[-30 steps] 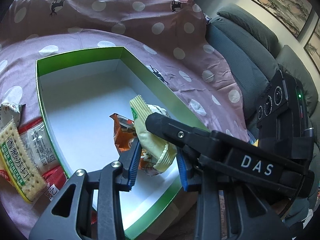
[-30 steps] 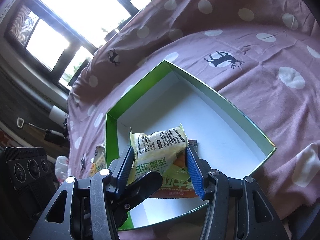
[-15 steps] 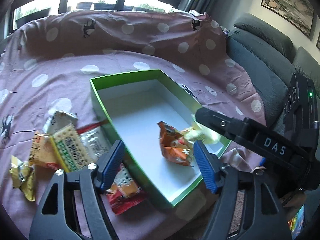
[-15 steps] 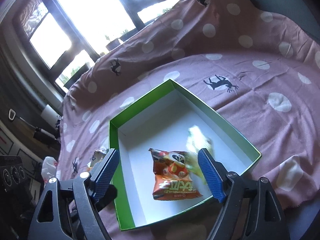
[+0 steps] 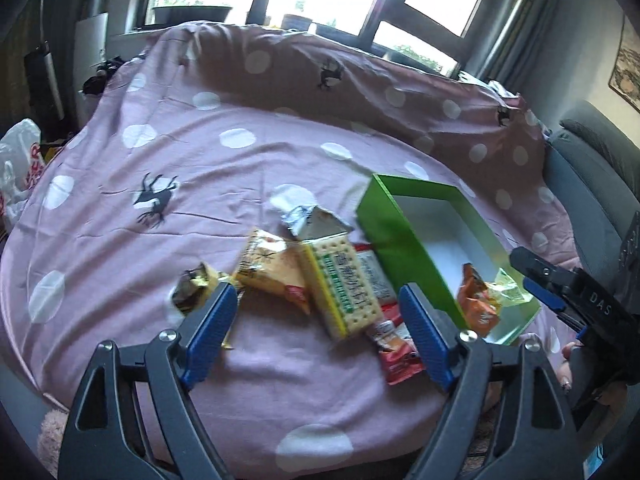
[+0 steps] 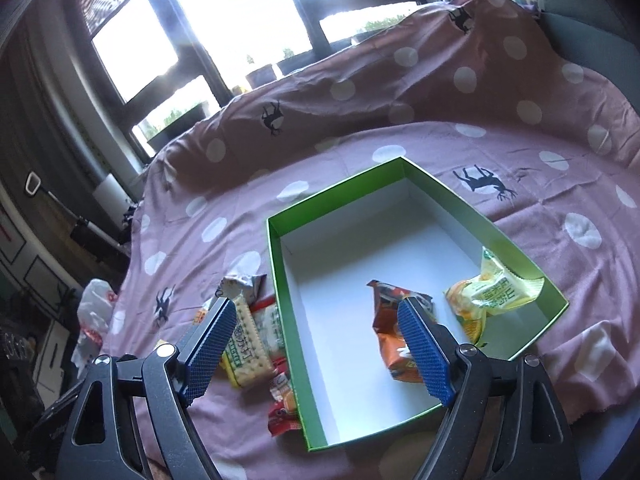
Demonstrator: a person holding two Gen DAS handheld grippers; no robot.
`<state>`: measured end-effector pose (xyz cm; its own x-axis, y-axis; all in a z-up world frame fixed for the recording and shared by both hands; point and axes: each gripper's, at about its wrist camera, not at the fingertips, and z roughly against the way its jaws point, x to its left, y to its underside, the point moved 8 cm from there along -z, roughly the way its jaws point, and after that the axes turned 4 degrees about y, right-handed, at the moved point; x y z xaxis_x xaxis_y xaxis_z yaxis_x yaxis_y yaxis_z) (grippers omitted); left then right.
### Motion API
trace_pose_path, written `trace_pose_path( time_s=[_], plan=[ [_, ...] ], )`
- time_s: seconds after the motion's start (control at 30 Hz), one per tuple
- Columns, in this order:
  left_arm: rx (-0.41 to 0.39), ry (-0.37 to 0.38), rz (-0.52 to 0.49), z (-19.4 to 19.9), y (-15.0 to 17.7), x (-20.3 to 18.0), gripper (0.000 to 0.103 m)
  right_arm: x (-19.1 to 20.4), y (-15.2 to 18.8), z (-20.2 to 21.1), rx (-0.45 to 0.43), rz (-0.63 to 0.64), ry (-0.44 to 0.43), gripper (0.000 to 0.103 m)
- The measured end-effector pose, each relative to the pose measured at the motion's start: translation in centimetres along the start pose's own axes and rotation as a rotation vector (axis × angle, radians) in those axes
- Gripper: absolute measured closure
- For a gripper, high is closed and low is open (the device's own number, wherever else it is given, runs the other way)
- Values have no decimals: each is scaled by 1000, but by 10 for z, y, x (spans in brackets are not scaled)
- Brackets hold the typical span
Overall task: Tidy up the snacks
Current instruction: 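Move the right gripper back toward the yellow wrapped snack, then grasp the yellow foil snack packet with the right gripper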
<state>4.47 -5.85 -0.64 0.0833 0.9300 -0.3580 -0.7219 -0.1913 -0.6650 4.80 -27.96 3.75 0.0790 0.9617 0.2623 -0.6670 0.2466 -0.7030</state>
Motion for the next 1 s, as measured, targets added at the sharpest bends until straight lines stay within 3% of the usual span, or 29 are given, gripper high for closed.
trace_pose_path(
  time_s=[0.17,0.33,0.6,0.87,1.0],
  plan=[
    [1,-76,74,-3,7,44,20,26,12,-13,34,64,18,20],
    [-9,-107,127,-5,10,76,20,54,26,-27,72,125,4,20],
    [56,-57,227,-22,23,98,20,99,52,-54,195,151,-103,20],
    [104,17,284,-37,30,100,20,158,77,-85,361,173,-281,20],
    [136,30,305,-48,36,98,21,180,93,-103,425,196,-310,21]
  ],
)
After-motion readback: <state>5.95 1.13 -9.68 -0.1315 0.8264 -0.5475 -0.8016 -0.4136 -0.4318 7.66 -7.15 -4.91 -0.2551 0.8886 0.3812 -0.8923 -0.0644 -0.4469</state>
